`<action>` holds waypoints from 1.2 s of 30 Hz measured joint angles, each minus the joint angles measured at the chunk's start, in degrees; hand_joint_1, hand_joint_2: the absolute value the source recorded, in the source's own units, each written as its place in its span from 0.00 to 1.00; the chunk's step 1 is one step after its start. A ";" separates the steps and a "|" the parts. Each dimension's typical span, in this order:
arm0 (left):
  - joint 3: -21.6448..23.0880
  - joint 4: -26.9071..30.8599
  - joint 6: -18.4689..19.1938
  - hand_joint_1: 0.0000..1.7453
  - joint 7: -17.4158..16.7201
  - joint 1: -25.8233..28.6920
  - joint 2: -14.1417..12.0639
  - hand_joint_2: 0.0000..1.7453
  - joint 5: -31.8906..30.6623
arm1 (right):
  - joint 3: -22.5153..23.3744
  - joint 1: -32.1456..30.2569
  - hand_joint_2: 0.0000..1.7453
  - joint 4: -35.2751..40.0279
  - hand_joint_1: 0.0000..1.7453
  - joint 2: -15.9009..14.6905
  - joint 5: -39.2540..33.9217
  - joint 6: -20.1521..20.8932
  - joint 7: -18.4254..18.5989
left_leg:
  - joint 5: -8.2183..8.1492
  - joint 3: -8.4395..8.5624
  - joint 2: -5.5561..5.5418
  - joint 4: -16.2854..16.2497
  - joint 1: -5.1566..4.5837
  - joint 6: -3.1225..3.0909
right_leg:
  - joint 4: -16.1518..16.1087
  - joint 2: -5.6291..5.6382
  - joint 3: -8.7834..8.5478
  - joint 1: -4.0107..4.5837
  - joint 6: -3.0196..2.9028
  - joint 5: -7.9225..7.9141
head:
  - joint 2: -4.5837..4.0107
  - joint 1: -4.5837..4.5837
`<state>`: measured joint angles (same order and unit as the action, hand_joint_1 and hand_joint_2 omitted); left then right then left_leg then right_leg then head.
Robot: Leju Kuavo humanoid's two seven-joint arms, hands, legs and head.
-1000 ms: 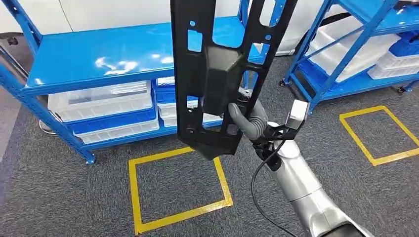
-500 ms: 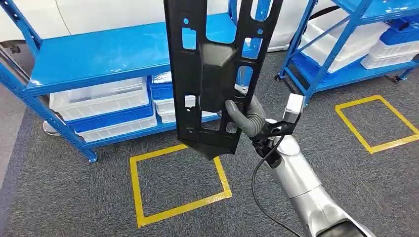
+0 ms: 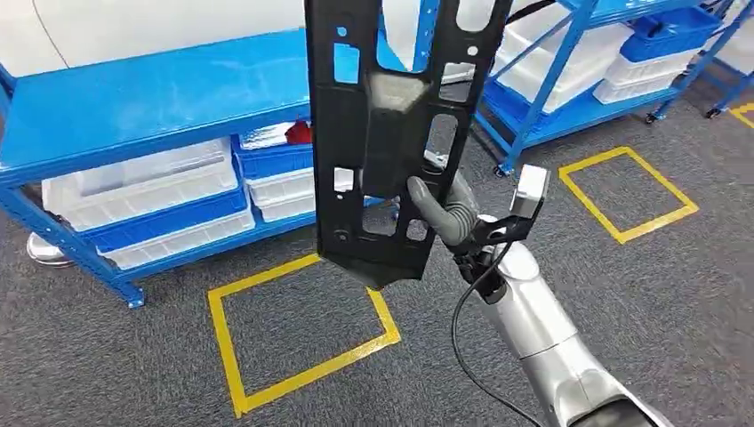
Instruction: Take the parts from the cabinet and place them on the table.
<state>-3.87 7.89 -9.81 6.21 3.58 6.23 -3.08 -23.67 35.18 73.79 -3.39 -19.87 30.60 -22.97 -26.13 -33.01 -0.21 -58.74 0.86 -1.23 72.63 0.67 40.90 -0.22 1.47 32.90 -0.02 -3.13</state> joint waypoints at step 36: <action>-0.85 0.00 0.42 0.00 -0.30 0.56 -0.07 1.00 -0.33 | -1.13 -3.84 1.00 -0.96 1.00 -0.87 -1.31 1.29 -1.92 | 0.17 0.63 4.04 0.87 -0.25 1.63 | -13.57 -4.34 -6.43 -0.49 0.02 -6.96 | 0.00 -0.02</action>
<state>-4.72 7.89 -9.40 5.90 4.13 6.16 -3.41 -24.81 31.34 72.83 -4.26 -21.18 31.89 -24.90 -25.96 -32.38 3.83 -57.87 0.61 0.40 59.06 -3.68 34.47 -0.71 1.50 25.95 -0.02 -3.15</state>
